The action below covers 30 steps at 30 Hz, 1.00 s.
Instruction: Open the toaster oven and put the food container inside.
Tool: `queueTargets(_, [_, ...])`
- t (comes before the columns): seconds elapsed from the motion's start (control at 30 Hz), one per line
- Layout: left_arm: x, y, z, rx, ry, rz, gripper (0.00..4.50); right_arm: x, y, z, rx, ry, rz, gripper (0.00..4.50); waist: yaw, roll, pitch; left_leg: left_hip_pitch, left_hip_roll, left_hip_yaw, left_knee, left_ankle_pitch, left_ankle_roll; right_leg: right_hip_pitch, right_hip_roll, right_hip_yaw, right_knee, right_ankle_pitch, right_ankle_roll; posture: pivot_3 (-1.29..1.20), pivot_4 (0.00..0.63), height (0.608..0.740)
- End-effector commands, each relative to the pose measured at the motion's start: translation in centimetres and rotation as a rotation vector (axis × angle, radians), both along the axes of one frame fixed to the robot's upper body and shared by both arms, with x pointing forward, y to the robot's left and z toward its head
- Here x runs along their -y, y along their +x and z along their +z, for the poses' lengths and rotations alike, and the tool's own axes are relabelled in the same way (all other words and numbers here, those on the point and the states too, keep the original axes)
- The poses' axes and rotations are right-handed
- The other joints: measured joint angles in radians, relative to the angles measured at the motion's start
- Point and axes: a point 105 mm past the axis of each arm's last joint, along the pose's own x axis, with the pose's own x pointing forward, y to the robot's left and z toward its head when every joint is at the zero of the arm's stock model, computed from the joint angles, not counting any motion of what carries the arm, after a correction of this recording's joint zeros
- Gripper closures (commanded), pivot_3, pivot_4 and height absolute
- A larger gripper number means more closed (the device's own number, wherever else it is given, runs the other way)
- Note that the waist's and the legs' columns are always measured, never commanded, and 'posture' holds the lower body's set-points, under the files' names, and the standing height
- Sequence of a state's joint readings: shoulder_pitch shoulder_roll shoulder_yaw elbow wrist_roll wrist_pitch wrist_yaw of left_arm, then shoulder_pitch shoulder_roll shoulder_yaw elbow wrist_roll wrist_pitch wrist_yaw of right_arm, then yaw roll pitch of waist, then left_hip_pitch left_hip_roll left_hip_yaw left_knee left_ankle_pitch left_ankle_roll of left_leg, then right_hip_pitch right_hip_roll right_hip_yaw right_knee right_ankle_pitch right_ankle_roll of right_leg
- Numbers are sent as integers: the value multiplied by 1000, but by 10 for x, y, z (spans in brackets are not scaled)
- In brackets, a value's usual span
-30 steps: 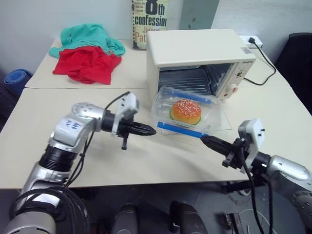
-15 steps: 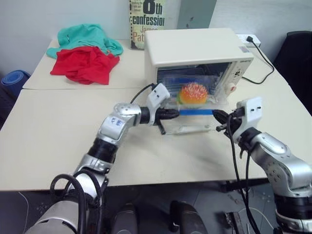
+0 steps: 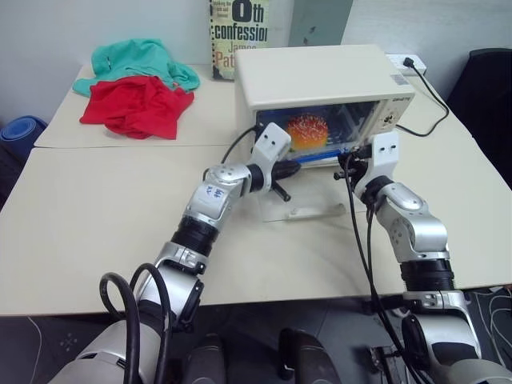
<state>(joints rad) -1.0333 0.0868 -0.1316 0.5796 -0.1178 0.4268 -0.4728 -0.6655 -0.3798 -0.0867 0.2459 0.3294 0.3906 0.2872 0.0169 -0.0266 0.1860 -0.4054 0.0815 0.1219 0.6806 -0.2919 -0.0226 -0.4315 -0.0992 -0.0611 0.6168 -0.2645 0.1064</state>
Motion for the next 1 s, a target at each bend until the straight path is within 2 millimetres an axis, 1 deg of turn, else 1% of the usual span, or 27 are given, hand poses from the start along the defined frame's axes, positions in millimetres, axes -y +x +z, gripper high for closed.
queueTargets(0.03, [-3, 12, 19, 76, -45, 68, 4500, 1, 2, 15, 63, 7, 3, 4460, -1, 0, 0, 0, 0, 0, 0, 0, 0, 0, 0, 0, 0, 0, 0, 0, 150, 740])
queueTargets(0.1, [-2, 14, 19, 75, -55, 77, 4500, 0, 4, 14, 62, 6, 0, 4460, -4, 0, 0, 0, 0, 0, 0, 0, 0, 0, 0, 0, 0, 0, 0, 0, 150, 740])
queueTargets(0.2, [3, 9, 22, 71, -74, 44, 4500, -2, -6, 16, 76, 33, 20, 4460, -12, 0, 0, 0, 0, 0, 0, 0, 0, 0, 0, 0, 1, 0, 0, 0, 150, 740])
queueTargets(0.33, [-2, -21, 35, 80, -99, -106, 4500, 1, -38, 32, 118, 45, 71, 4460, -18, 1, 0, -1, 0, 0, -2, 0, -1, -2, 0, 0, 1, 0, 0, 0, 150, 740])
queueTargets(0.43, [-22, -53, 53, 94, -121, -212, 4500, 4, -71, 39, 115, 50, 118, 4460, -19, 1, 1, -3, 0, 2, -3, 0, -2, -6, 0, 2, 2, 0, 0, 0, 150, 740])
queueTargets(0.5, [-47, -74, 63, 108, -105, -268, 4129, 10, -96, 31, 73, 49, 130, 4500, -20, 1, 1, -3, 0, 2, -3, 0, -2, -8, 0, 3, 4, 0, -1, 0, 150, 740])
queueTargets(0.53, [-55, -81, 65, 111, -93, -282, 3935, 12, -104, 28, 53, 47, 130, 4500, -20, 1, 1, -3, 1, 2, -4, 0, -2, -8, 1, 3, 4, -1, -1, 0, 150, 740])
queueTargets(0.57, [-70, -88, 68, 116, -76, -292, 3635, 16, -114, 19, 16, 39, 118, 4500, -19, 1, 0, -1, 1, 2, -4, 0, -3, -7, 1, 3, 4, -1, -1, 0, 150, 740])
queueTargets(0.63, [-94, -96, 73, 130, -42, -285, 3014, 24, -128, 0, -54, 41, 82, 4500, -19, 1, 0, -1, 1, 2, -4, 0, -1, -6, 1, 3, 3, -1, -2, 0, 150, 740])
queueTargets(0.7, [-114, -101, 78, 161, -6, -283, 2359, 31, -136, -19, -116, 44, 32, 4500, -19, 1, 0, 1, 1, 1, -4, -1, 1, -5, 1, 3, 2, -2, -3, 0, 150, 740])
queueTargets(0.8, [-131, -112, 86, 192, 29, -324, 1434, 36, -139, -44, -179, 47, -15, 4500, -19, 1, 0, 1, 1, 1, -3, -1, 1, -5, 1, 3, 3, -2, -3, 0, 150, 740])
queueTargets(0.87, [-134, -117, 92, 201, 30, -347, 798, 38, -134, -57, -201, 41, -39, 4500, -18, 1, 0, 1, 1, 0, -3, -1, 1, -5, 1, 3, 3, -2, -3, 0, 150, 740])
queueTargets(0.93, [-134, -118, 98, 222, 34, -344, 132, 39, -127, -65, -209, 52, -53, 4500, -17, 1, 0, 1, 1, 0, -3, -1, 1, -5, 1, 3, 3, -2, -3, 0, 150, 740])
queueTargets(0.97, [-134, -117, 100, 230, 33, -339, 31, 39, -122, -68, -208, 53, -56, 4500, -19, 1, 0, 1, 1, 0, -3, -1, 1, -5, 1, 3, 3, -2, -3, 0, 150, 740])
queueTargets(1.0, [-133, -118, 102, 236, 33, -338, 31, 39, -119, -70, -205, 55, -58, 4500, -19, 1, 0, 1, 1, 0, -3, -1, 1, -5, 1, 3, 3, -2, -3, 0, 150, 740])
